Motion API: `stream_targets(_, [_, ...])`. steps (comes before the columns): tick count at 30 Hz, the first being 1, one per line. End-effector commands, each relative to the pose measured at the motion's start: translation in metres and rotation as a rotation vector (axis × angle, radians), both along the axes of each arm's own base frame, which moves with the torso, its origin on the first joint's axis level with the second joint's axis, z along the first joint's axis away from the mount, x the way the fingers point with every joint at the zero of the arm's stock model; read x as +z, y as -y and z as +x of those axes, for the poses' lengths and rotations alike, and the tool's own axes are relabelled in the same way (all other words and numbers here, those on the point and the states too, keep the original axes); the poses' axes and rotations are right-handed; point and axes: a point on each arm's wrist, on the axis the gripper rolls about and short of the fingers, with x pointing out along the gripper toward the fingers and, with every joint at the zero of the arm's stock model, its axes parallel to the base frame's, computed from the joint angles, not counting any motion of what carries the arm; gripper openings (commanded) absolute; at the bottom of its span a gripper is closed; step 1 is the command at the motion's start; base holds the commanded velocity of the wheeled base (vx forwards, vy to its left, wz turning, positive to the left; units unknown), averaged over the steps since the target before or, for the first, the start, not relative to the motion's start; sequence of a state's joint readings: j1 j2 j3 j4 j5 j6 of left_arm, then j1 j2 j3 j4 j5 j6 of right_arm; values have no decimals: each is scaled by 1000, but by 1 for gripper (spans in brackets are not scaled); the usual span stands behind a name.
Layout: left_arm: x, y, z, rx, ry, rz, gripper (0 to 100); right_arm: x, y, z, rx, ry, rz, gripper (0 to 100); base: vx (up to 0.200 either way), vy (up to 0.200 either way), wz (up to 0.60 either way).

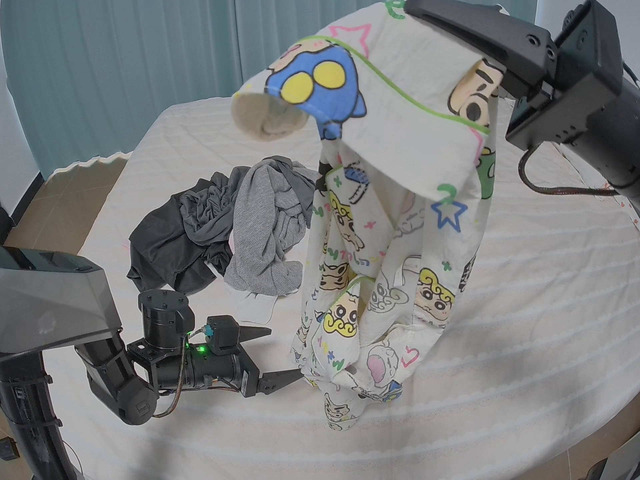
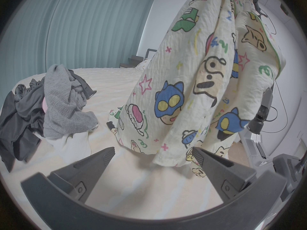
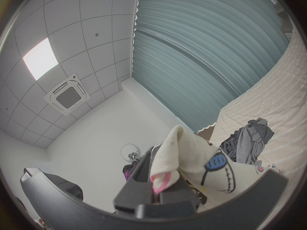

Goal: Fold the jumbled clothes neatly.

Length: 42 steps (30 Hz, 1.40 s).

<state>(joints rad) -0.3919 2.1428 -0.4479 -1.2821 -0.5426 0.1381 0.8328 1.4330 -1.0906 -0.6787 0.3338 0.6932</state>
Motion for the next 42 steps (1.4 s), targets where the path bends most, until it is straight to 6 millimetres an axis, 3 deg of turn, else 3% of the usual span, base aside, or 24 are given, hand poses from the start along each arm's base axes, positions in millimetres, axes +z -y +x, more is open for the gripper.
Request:
stream_targets(1, [-1,10,3,-23,5,-9,100,0,0,0,2,1,1,0,0,0,0])
stream_targets(7, [-1,29,-9,-67,-63,-50,100,-2,-1,0,2,-3,-4,0,0,0,0])
stream_targets(17, [-2,44,-10,-102,-73,-65,100,-3,0,0,1,-8,-8,0,0,0,0])
stream_targets(18, [-2,45,-12,-104,-86,-69,0,-4,0,0,1,-9,-9,0,0,0,0])
stream_targets(30, [4,38,-21,-63,-118,-112,0,-12,8,10,-50,-32,-27,0,0,0,0])
stream_targets(35, [24,26,-24,67,-50,-168,0,-18,22,15,-111,-44,-37,0,0,0,0])
stream_targets(39, [46,11,-38,158,-6,-239,0,-25,42,16,-180,-60,-46,0,0,0,0])
stream_targets(41, [48,10,-39,167,-3,-242,0,-25,44,16,-186,-60,-45,0,0,0,0])
stream_targets(42, [67,-1,-46,261,52,-286,0,-30,63,16,-258,-66,-47,0,0,0,0])
